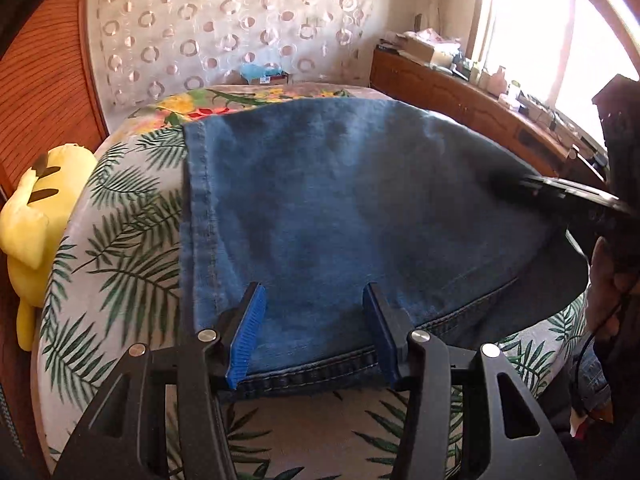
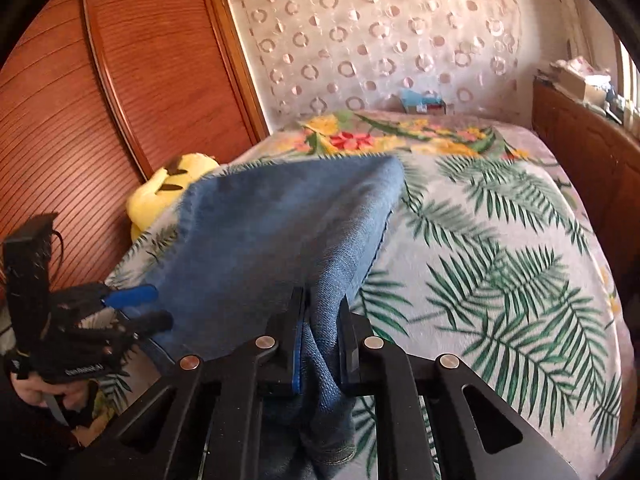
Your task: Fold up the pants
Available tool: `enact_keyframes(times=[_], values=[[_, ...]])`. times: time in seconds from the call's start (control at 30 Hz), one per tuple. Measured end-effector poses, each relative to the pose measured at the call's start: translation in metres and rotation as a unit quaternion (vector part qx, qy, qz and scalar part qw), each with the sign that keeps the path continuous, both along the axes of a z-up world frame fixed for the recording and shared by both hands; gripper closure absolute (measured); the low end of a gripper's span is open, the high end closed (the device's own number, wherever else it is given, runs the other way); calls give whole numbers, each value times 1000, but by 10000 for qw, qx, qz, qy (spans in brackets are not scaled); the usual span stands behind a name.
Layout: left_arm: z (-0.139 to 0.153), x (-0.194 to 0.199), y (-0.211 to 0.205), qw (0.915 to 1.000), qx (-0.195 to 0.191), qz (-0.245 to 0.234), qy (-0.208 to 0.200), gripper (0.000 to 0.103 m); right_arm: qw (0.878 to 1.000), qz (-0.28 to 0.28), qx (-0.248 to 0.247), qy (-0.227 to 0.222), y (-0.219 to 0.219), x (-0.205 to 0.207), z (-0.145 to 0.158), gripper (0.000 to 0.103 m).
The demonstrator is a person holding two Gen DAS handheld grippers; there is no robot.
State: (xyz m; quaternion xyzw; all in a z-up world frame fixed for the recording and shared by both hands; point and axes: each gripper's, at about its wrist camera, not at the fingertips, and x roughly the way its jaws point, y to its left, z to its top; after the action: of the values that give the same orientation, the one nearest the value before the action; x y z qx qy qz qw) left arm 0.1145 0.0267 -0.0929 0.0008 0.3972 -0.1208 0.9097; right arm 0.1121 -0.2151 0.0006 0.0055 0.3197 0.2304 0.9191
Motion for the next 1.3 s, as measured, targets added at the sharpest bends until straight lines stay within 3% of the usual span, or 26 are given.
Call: enact_keyframes(times=[0.2,0.4,0.53,0.73,0.87,0.97,1.1,1.2,1.3], values=[[23,-16,36,9991,-107,292,-298,51,9986,409,3,-337,32,-11,28,92],[37,-33,86,9959,-93,752,-501,51,9933,1050,-142,-457,100,-10,35,92],[40,-43,118,9924,-53,1092,-558,51,9875,1509,-291,-356,145,-7,22,92],[39,-49,148,9887,-36,1384,-575,51,9788,1948,-586,245,191,10,-27,92],[37,-47,150,9881,-41,1424,-580,51,9779,1965,-554,456,192,15,-41,91],[38,-44,149,9886,-51,1390,-578,51,9786,1954,-444,465,183,16,-31,81],[41,-39,141,9896,-54,1304,-608,51,9802,1933,-356,247,169,6,-10,61],[45,-34,133,9904,-26,1239,-616,51,9828,1824,-282,46,153,-1,4,60],[50,-25,125,9910,-43,1148,-684,32,9868,1588,-260,-201,132,2,14,59]])
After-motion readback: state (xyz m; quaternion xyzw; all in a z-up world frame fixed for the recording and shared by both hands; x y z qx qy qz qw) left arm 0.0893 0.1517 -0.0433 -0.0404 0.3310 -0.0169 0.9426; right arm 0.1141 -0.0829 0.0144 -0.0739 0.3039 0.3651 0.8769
